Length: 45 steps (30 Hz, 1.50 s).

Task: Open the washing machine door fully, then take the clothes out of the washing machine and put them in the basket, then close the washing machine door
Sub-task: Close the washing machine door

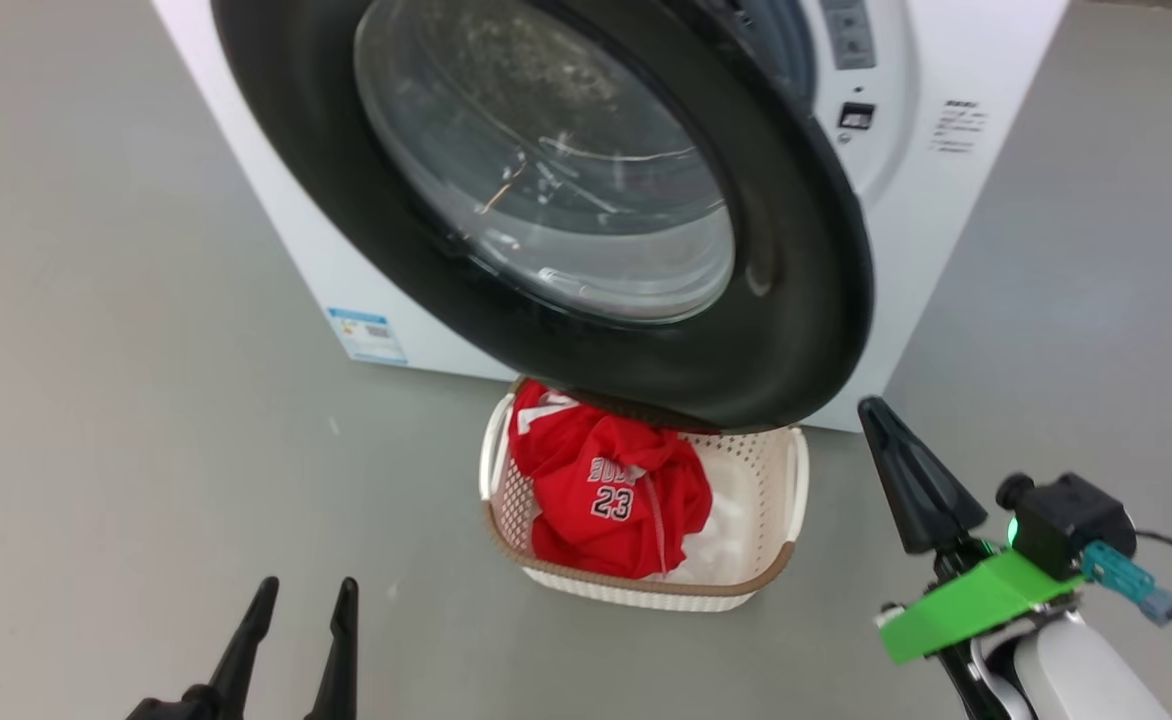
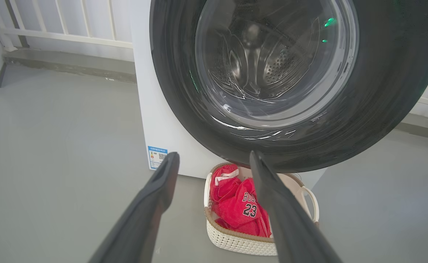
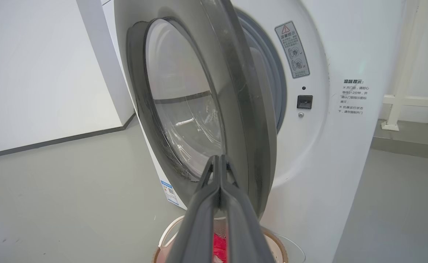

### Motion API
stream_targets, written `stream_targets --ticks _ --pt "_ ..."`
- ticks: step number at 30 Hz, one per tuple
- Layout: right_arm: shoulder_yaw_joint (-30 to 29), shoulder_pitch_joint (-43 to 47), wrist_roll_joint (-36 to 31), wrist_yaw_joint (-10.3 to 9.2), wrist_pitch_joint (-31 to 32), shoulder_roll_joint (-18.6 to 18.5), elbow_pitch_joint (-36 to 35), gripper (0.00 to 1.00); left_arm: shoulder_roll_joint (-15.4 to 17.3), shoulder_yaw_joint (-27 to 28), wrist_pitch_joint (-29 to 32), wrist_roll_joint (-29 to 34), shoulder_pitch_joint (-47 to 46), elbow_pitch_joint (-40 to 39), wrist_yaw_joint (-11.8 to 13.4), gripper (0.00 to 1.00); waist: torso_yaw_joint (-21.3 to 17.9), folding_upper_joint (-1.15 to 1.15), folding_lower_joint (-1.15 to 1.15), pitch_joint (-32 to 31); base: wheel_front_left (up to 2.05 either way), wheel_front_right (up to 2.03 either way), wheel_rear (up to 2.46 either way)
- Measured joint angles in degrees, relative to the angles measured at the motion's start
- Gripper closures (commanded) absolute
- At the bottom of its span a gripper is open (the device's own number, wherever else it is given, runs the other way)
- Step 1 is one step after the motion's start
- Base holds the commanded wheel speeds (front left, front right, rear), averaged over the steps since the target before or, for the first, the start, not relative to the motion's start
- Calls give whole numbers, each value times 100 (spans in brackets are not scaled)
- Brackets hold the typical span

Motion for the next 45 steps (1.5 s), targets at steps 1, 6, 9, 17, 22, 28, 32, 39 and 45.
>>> stream_targets --ticks 1,6,9,17,22,28,32,39,45 --pt "26 -75 0 0 0 7 27 100 -1 -11 0 -1 -1 -2 0 0 33 0 0 31 0 0 0" --pt "51 -380 0 0 0 21 190 100 -4 -71 0 -7 -73 -14 0 0 167 0 0 193 0 0 0" --pt "41 -528 0 0 0 16 253 100 -9 -131 0 -68 -192 -24 0 0 232 0 0 296 0 0 0" --pt "-193 -942 0 2 0 -31 354 100 -23 -254 -1 -196 -446 -48 0 0 335 0 0 621 0 0 0" --pt "-314 -1169 0 9 -1 -41 367 100 -33 -330 0 -259 -616 -49 0 0 371 0 0 810 0 0 0" --pt "-549 -1576 0 9 -1 -159 389 100 -49 -446 -1 -323 -848 -84 0 0 452 0 0 1090 0 0 0" --pt "-734 -1868 0 9 -1 -280 443 100 -54 -521 -1 -386 -965 -93 0 0 526 0 0 1258 0 0 0" --pt "-927 -2399 0 9 -1 -459 564 100 -57 -645 -1 -475 -1160 -115 0 0 669 0 0 1512 0 0 0" --pt "-1100 -2844 -2 9 -1 -566 667 100 -63 -715 -1 -536 -1310 -131 0 0 771 0 0 1715 0 0 0"
